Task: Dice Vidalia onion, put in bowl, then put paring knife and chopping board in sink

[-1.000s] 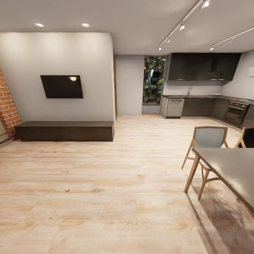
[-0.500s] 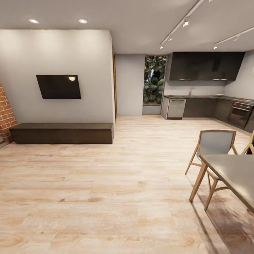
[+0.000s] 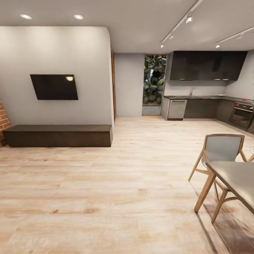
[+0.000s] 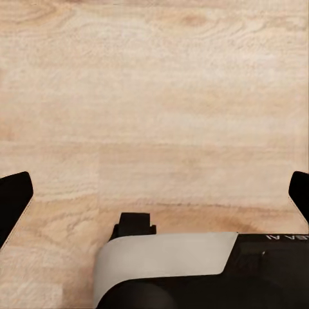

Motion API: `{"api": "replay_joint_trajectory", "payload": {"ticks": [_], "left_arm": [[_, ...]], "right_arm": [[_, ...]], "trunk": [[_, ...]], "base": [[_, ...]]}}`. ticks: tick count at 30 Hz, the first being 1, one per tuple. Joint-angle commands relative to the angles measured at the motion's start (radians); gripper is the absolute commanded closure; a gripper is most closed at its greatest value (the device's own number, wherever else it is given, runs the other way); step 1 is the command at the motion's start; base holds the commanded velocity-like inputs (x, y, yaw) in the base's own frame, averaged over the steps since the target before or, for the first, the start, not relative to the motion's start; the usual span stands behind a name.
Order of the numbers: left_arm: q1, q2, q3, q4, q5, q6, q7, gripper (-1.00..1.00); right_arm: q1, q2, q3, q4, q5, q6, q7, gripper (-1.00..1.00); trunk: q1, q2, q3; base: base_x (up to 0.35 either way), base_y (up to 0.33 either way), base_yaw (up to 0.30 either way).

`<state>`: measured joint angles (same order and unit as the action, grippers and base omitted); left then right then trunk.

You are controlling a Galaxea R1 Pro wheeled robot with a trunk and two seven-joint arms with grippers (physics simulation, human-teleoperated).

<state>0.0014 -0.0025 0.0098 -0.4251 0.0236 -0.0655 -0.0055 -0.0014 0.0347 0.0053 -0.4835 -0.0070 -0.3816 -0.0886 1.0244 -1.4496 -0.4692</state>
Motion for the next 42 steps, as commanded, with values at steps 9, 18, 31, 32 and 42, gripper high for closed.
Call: {"api": "replay_joint_trajectory", "payload": {"ticks": [9,18,31,32,42], "left_arm": [[0.000,0.000,0.001,0.001,0.002,-0.002,-0.002,-1.00],[0.000,-0.001,0.001,0.003,0.002,-0.002,-0.002,-1.00],[0.000,-0.001,0.001,0.005,0.002,-0.002,-0.002,-1.00],[0.000,-0.001,0.001,0.005,0.002,-0.002,-0.002,-1.00],[0.000,-0.001,0.001,0.005,0.002,-0.002,-0.002,-1.00]], "right_arm": [[0.000,0.002,0.001,-0.001,0.000,-0.002,-0.002,-1.00],[0.000,0.002,0.002,0.000,0.000,-0.002,-0.002,-1.00],[0.000,0.002,0.002,0.000,-0.001,-0.002,-0.002,-1.00],[0.000,0.002,0.001,0.000,-0.001,-0.002,-0.002,-1.00],[0.000,0.002,0.001,-0.001,0.000,-0.001,-0.002,-1.00]], "trunk": [[0.001,0.000,-0.001],[0.001,0.000,-0.001],[0.001,0.000,-0.001],[0.001,0.000,-0.001],[0.001,0.000,-0.001]], "base": [[0.346,0.000,-0.081],[0.346,0.000,-0.002],[0.346,0.000,0.000],[0.346,0.000,0.000],[0.346,0.000,0.000]]}}
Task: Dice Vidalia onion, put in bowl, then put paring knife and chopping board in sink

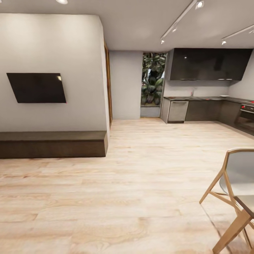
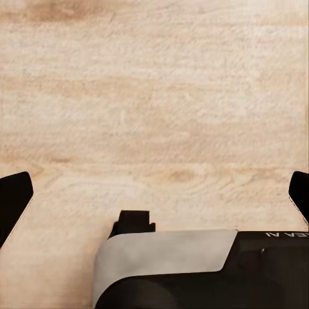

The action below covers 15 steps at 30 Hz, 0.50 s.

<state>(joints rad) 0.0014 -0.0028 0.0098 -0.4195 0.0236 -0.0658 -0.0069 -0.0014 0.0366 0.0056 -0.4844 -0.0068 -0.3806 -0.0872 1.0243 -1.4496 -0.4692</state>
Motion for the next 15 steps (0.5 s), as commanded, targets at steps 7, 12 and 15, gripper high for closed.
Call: {"api": "replay_joint_trajectory", "payload": {"ticks": [7,12,15], "left_arm": [[0.000,0.000,0.001,-0.001,0.002,-0.002,-0.001,-1.00],[0.000,0.000,0.001,-0.001,0.002,-0.002,-0.001,-1.00],[0.000,0.000,0.001,-0.001,0.002,-0.002,-0.001,-1.00]], "right_arm": [[0.000,0.000,0.001,0.001,-0.001,-0.003,-0.003,-1.00],[0.000,0.000,0.001,0.001,-0.001,-0.003,-0.003,-1.00],[0.000,0.000,0.001,0.000,-0.001,-0.002,-0.003,-1.00]], "trunk": [[0.001,0.000,-0.001],[0.001,0.000,-0.001],[0.001,0.000,-0.001]], "base": [[0.345,0.000,0.000],[0.346,0.000,0.000],[0.346,0.000,0.000]]}}
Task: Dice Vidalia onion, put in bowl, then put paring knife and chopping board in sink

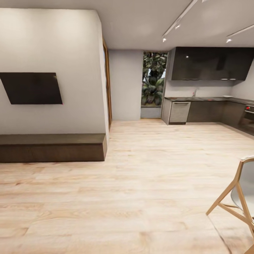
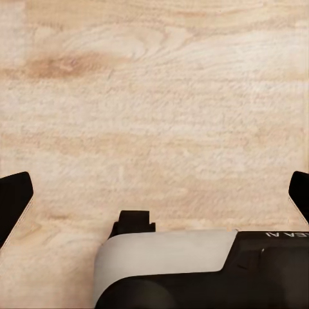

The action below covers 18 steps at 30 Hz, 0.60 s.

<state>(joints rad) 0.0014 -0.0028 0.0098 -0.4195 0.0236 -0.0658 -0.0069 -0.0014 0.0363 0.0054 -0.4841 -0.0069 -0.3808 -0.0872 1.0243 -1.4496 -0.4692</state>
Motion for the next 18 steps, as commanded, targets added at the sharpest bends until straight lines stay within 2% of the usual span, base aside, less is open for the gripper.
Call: {"api": "replay_joint_trajectory", "payload": {"ticks": [1,8,18], "left_arm": [[0.000,0.000,0.001,-0.001,0.002,-0.002,-0.001,-1.00],[0.000,0.000,0.001,-0.001,0.002,-0.002,-0.001,-1.00],[0.000,0.000,0.001,0.001,0.002,-0.002,-0.001,-1.00]], "right_arm": [[0.000,0.000,0.001,0.000,-0.001,-0.002,-0.003,-1.00],[0.000,0.000,0.001,0.001,-0.001,-0.002,-0.003,-1.00],[0.000,0.000,0.001,0.001,-0.001,-0.002,-0.003,-1.00]], "trunk": [[0.001,0.000,-0.001],[0.001,0.000,-0.001],[0.001,0.000,-0.001]], "base": [[0.345,0.000,0.000],[0.345,0.000,-0.037],[0.345,0.000,-0.160]]}}
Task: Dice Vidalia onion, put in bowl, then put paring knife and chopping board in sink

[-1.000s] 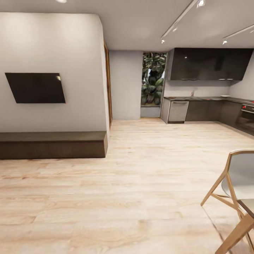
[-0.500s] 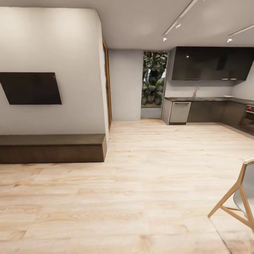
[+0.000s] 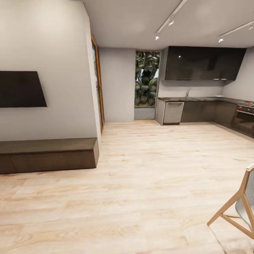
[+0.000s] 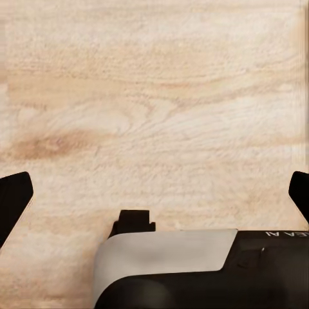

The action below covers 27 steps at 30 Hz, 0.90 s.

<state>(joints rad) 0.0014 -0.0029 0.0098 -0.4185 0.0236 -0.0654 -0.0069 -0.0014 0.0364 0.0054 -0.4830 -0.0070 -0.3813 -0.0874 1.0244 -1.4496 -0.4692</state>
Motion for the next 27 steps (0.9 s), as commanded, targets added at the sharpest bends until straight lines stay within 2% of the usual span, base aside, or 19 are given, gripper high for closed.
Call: {"api": "replay_joint_trajectory", "payload": {"ticks": [1,27], "left_arm": [[0.000,0.000,0.001,-0.001,0.002,-0.002,-0.001,-1.00],[0.000,0.000,0.001,0.000,0.002,-0.002,-0.001,-1.00]], "right_arm": [[0.000,0.000,0.001,0.000,-0.001,-0.002,-0.003,-1.00],[0.000,0.000,0.001,0.000,0.000,-0.002,-0.003,-1.00]], "trunk": [[0.001,0.000,-0.001],[0.001,0.000,-0.001]], "base": [[0.346,0.000,-0.180],[0.346,0.000,-0.176]]}}
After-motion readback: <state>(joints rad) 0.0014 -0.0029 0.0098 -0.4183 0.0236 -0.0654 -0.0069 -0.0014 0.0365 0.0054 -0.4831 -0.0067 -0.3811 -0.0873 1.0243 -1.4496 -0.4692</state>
